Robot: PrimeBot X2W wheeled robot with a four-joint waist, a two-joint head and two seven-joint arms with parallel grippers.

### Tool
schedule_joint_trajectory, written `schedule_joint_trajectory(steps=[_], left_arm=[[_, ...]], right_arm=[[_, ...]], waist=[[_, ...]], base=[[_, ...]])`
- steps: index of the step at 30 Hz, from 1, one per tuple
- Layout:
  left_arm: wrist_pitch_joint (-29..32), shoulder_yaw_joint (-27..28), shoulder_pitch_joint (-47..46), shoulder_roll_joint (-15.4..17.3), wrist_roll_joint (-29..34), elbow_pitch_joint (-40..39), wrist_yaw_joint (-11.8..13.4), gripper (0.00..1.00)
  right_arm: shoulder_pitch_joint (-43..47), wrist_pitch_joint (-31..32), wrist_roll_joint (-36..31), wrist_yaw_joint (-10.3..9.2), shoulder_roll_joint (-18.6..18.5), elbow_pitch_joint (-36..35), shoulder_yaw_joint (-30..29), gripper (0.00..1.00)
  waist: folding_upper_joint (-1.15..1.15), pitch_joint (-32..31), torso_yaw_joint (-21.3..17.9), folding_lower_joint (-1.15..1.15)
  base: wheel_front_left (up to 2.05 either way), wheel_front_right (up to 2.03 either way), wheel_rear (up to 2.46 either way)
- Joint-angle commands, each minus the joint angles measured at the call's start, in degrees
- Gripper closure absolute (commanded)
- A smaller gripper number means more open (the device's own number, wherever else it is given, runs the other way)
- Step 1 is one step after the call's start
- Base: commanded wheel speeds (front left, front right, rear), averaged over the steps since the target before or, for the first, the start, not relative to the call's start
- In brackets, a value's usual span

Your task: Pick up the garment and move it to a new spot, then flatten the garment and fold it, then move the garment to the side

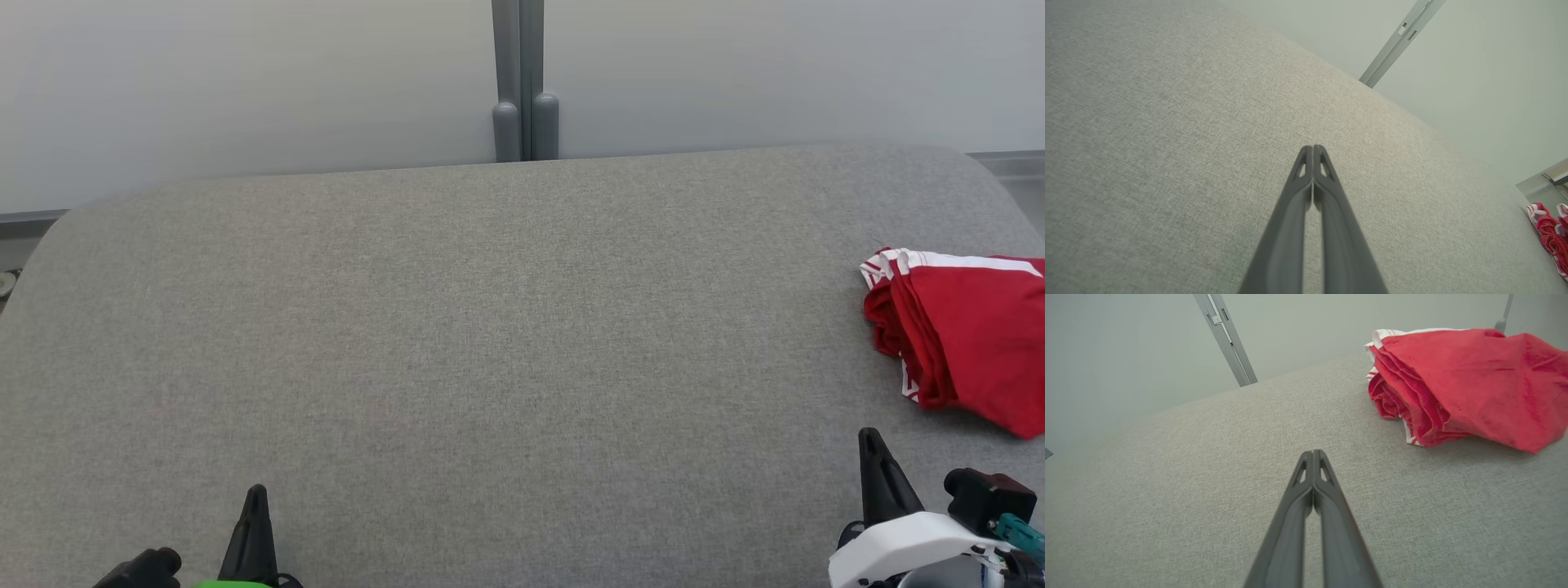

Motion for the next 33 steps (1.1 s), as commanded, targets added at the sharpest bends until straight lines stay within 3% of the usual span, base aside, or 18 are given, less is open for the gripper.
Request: schedule_joint_trajectory(steps=[1, 33], left_arm=[[0.5, 0.4, -1.9, 0.3, -2.4, -1.0, 0.0, 1.0], [6.9, 2.4, -6.1, 0.5, -24.8, -1.9, -0.1, 1.0]], right_arm=[[-1.8, 0.5, 2.9, -0.02, -0.3, -0.9, 0.0, 1.0], [-5.2, 6.9, 32.3, -0.04, -0.5, -0.3, -0.4, 1.0]], waist=[[0.0, 0.0, 0.0, 0.0], [0.0, 0.3, -0.4, 0.0]], base=[[0.0, 0.0, 0.0], [0.0, 0.0, 0.0]])
